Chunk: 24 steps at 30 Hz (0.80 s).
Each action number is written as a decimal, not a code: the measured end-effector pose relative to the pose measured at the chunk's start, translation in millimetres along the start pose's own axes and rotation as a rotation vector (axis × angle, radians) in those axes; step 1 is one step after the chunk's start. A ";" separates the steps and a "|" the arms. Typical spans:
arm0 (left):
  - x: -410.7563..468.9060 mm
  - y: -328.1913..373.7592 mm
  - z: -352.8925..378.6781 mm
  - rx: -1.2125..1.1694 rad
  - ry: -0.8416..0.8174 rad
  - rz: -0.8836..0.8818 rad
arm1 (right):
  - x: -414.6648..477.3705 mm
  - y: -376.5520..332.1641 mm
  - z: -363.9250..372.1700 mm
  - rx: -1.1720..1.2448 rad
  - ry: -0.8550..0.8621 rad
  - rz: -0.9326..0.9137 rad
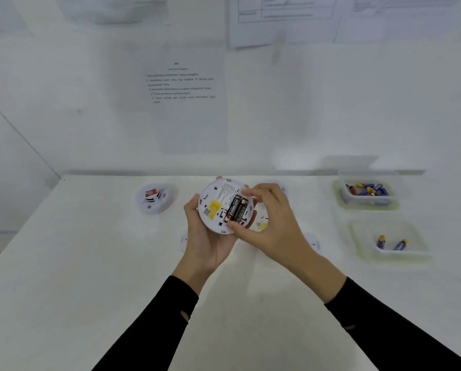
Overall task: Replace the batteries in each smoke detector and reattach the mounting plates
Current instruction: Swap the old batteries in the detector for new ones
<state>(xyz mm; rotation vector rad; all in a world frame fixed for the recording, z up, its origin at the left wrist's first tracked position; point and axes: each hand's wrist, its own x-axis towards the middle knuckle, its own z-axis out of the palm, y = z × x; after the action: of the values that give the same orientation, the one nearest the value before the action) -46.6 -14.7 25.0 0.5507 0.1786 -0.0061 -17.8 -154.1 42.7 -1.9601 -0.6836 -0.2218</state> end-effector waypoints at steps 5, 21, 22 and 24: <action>8.1 -29.8 31.5 0.035 -0.011 -0.032 | -9.6 7.6 -40.7 -0.044 0.024 0.034; 29.4 -128.5 91.1 0.016 -0.073 -0.033 | -39.1 63.8 -133.6 -0.237 0.099 0.083; 30.8 -134.6 93.6 0.014 -0.065 -0.032 | -40.3 67.5 -137.1 -0.245 0.116 0.088; 33.8 -145.8 99.8 0.019 -0.055 -0.034 | -41.8 74.5 -143.7 -0.267 0.149 0.090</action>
<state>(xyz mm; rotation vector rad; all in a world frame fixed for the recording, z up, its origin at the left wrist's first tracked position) -4.4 -189.6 27.0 0.5656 0.1343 -0.0564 8.4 -319.1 36.2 -2.1965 -0.4865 -0.4169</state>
